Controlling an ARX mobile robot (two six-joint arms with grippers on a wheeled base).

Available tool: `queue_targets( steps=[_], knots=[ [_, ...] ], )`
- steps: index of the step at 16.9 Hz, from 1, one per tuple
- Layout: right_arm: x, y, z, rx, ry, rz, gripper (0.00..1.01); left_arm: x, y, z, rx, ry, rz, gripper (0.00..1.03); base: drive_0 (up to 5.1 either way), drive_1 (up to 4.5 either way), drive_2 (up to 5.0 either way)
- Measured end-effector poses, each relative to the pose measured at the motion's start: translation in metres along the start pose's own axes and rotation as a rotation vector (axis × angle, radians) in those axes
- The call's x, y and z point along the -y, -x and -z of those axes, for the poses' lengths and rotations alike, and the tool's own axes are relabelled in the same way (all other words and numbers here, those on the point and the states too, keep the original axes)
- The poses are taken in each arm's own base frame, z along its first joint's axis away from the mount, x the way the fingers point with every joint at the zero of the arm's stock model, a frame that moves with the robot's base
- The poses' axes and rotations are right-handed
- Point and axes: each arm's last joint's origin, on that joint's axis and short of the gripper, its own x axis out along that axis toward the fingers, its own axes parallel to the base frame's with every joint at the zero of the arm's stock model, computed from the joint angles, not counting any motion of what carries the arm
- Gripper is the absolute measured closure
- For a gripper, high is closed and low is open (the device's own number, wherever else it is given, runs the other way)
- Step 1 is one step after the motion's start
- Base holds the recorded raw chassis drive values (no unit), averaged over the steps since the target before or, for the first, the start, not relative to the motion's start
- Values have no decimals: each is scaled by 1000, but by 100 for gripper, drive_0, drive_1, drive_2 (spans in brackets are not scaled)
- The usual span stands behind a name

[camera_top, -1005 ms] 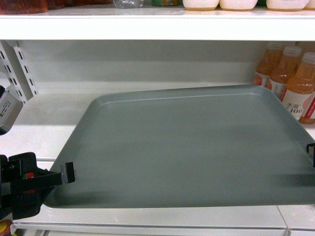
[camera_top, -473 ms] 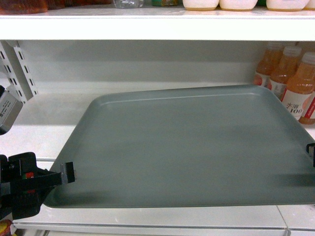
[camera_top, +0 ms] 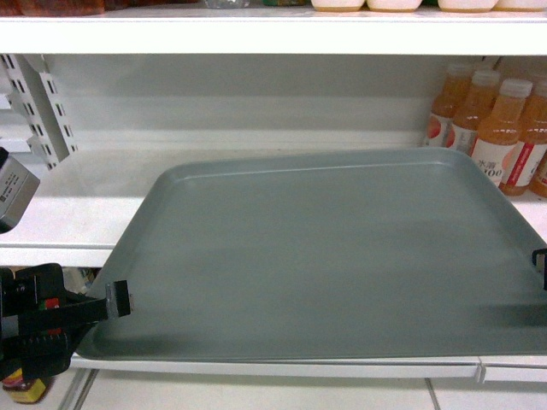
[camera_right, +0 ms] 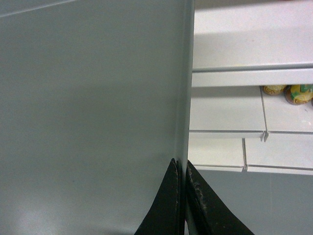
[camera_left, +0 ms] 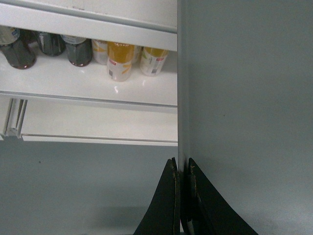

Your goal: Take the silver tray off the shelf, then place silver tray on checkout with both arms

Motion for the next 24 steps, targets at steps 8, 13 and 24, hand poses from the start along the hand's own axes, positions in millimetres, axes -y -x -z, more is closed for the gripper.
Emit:
queue_targets(
  steps=[8,13,24],
  knots=[
    [-1,0,1,-2,1,-2,99,0,0,1,-5,-1,-3,100,16,-403,436],
    [-1,0,1,-5,0,-3,99,-1,0,1,-5,1,-5,100,16,-403,436],
    [-1,0,1,3,0,-5,99,-1,0,1,-3,0,-5,100,9,-411,428]
  ],
)
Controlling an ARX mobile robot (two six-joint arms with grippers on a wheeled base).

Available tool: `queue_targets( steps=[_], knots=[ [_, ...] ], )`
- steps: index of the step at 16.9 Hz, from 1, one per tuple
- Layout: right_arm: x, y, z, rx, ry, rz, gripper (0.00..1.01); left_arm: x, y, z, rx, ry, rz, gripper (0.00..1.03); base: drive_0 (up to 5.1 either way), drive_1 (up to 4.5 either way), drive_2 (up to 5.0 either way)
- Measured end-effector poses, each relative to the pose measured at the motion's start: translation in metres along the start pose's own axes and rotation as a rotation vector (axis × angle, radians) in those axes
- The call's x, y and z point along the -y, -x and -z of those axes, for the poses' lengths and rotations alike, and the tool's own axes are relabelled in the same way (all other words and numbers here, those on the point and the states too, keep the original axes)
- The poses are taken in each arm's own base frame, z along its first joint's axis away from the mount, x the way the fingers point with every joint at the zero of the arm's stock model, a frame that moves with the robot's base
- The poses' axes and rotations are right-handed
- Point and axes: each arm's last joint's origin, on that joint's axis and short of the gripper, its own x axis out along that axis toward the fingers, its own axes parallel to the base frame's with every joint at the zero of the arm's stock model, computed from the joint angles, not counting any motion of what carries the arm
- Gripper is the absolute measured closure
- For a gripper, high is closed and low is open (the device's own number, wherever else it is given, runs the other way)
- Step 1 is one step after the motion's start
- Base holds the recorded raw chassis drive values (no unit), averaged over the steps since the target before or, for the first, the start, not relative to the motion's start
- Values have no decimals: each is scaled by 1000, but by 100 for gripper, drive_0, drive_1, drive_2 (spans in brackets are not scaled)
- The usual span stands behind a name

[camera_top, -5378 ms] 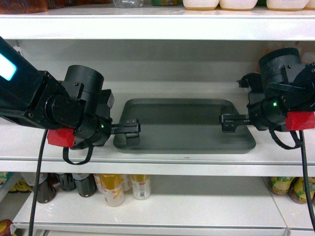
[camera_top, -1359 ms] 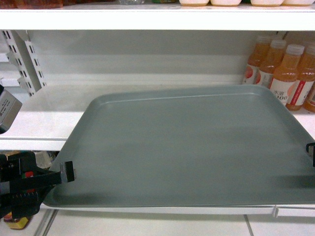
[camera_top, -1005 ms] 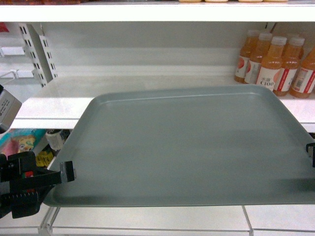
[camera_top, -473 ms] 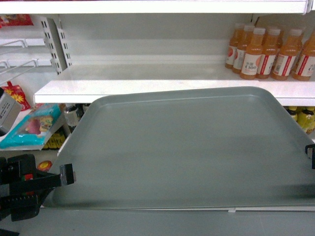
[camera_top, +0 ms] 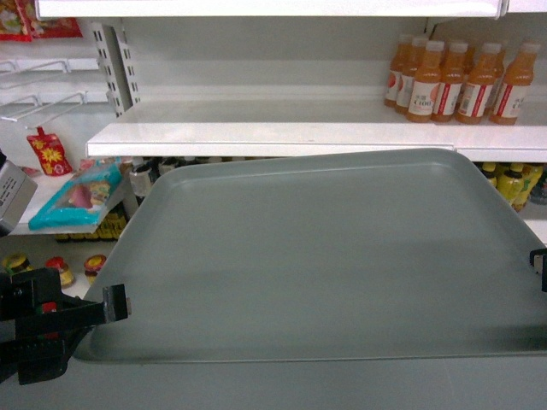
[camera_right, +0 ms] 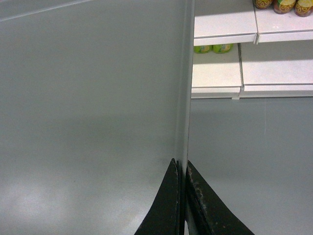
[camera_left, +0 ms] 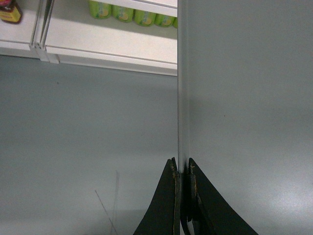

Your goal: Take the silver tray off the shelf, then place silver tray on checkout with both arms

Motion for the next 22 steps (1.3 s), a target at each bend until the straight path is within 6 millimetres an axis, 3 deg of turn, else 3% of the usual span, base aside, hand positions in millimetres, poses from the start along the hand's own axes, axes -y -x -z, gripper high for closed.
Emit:
queue_targets(
  steps=[22],
  knots=[
    [0,0,0,-3,-1,1,99,0,0,0,2,-1,-2,100,4,-415,423]
  ],
)
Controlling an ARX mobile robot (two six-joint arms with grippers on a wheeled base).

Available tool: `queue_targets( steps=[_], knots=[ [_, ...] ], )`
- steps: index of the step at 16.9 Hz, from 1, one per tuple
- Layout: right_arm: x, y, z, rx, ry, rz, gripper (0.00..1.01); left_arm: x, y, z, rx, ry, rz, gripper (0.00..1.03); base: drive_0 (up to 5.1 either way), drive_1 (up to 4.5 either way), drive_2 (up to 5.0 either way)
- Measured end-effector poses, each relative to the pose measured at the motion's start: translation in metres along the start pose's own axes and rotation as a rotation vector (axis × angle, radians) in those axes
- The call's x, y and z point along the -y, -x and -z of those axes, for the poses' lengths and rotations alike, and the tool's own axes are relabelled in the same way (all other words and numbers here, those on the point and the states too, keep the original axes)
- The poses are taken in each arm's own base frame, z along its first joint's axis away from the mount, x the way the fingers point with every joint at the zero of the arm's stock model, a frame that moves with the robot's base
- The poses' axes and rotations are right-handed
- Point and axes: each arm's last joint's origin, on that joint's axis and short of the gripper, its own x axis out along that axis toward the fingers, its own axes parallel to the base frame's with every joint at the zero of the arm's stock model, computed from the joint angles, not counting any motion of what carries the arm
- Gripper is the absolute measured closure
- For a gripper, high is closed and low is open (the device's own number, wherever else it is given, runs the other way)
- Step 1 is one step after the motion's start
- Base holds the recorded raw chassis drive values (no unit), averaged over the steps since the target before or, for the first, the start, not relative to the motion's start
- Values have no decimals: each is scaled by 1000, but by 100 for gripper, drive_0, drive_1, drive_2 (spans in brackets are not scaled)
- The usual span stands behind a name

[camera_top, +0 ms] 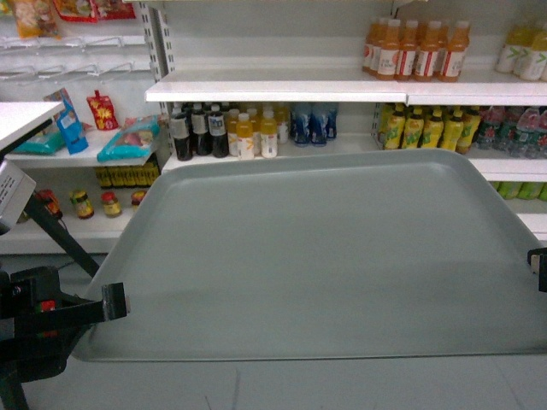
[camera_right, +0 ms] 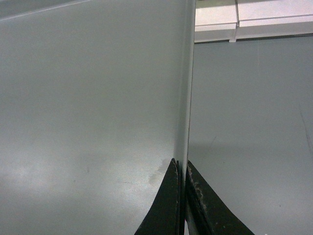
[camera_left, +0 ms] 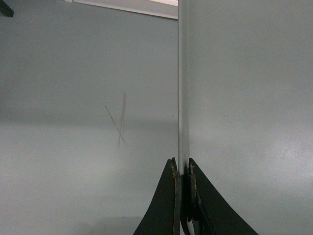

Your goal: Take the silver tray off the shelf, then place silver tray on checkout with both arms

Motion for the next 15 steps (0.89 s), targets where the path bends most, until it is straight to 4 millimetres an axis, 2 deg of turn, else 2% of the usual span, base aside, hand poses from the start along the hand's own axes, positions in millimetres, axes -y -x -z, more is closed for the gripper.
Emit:
queue_targets(
  steps=[15],
  knots=[
    [0,0,0,-3,0,1,99,0,0,0,1,0,2,100,10,-408,428]
  ],
)
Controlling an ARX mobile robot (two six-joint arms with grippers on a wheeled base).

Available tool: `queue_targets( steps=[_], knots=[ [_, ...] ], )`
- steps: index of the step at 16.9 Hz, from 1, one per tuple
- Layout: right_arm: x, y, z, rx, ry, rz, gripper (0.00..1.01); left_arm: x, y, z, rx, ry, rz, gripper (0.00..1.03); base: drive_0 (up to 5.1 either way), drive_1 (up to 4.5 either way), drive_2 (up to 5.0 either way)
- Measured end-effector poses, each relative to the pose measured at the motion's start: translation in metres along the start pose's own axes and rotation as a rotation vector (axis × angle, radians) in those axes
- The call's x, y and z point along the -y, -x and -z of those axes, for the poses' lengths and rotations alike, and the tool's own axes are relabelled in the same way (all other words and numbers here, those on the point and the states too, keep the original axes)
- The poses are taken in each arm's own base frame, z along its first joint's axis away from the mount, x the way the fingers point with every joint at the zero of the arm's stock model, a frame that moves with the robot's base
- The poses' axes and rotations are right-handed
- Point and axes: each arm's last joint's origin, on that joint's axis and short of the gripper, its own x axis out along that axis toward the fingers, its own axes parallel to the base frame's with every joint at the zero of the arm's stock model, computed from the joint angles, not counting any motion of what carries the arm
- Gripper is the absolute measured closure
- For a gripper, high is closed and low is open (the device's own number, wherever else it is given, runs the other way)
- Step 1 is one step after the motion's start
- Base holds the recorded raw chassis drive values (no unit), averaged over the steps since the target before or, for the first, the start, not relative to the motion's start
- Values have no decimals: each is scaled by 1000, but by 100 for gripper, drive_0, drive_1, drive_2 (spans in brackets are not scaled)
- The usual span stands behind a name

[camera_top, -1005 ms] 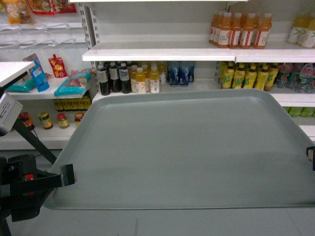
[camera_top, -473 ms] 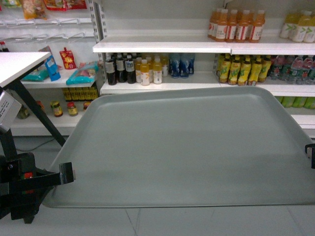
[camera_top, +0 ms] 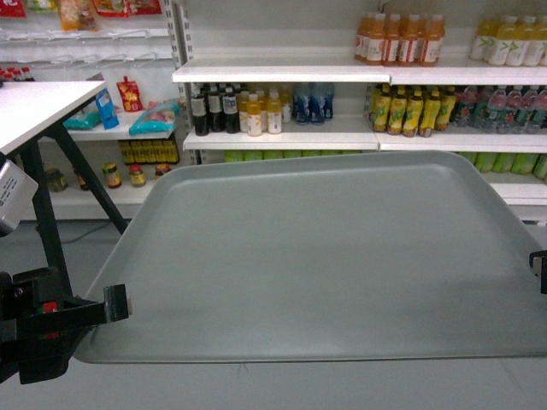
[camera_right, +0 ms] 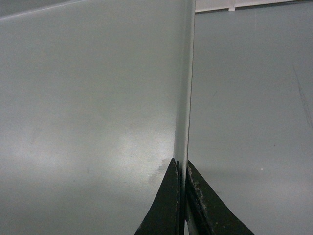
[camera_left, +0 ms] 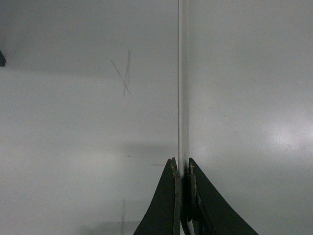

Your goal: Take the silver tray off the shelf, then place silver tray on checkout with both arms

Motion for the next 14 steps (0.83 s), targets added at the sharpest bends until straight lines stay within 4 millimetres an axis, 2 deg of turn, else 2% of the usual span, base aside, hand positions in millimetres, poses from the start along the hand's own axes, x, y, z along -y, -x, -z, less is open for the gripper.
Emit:
queue_targets(
  steps=[8,10,14],
  knots=[
    [0,0,0,0,0,0,99,0,0,1,-2,0,-1,100,10,-408,428],
    [0,0,0,0,0,0,99,0,0,1,-2,0,-1,100,0,0,0],
    [0,0,0,0,0,1,99,0,0,1,-2,-1,0,100,-476,261,261]
  ],
)
